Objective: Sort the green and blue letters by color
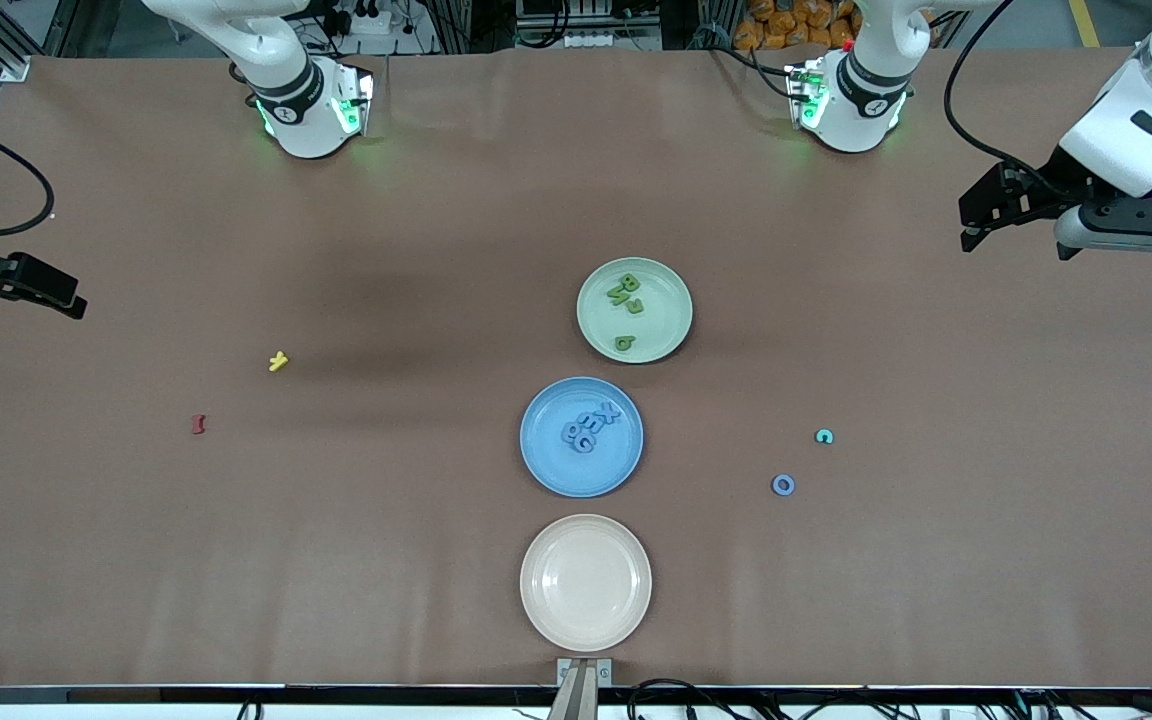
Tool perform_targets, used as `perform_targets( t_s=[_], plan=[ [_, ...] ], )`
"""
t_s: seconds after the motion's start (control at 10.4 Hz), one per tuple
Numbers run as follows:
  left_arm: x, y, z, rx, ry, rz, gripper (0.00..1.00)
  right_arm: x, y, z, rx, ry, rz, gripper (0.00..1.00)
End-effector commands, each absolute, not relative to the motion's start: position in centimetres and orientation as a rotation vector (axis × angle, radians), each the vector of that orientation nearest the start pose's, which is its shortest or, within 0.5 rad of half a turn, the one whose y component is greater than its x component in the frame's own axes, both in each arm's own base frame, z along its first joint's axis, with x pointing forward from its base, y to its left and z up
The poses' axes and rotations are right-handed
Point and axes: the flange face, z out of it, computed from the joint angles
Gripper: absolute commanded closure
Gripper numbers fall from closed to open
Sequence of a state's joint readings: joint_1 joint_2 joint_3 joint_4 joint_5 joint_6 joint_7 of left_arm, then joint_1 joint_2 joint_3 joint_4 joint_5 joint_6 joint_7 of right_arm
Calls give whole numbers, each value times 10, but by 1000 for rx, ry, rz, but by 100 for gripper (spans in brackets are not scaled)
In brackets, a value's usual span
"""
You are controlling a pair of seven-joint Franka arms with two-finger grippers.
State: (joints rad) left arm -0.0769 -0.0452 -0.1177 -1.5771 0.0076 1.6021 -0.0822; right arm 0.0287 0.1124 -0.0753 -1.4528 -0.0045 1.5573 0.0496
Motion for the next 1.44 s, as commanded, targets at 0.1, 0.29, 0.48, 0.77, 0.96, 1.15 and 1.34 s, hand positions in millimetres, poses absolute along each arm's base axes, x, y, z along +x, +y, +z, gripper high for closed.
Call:
perform_targets(
  t_s=[0.1,0.29,0.48,0.77,0.96,1.15,1.34],
  plan=[
    [536,-102,650,-3150,189,-87,0,585,-23,616,-3152,149,7,0],
    [538,-98,649,-3155,163,-82,0,585,-23,615,-3152,149,12,0],
    [538,-96,649,-3154,158,-84,0,585,-23,616,-3152,147,9,0],
    [538,-94,649,-3148,167,-83,0,585,-23,615,-3152,149,12,0],
    [538,-93,644,-3151,170,-60,0,585,-24,615,-3152,149,12,0],
    [536,-104,647,-3153,187,-72,0,585,-24,615,-3152,149,12,0],
    [536,-104,647,-3153,187,-72,0,585,-24,616,-3152,149,9,0]
  ],
)
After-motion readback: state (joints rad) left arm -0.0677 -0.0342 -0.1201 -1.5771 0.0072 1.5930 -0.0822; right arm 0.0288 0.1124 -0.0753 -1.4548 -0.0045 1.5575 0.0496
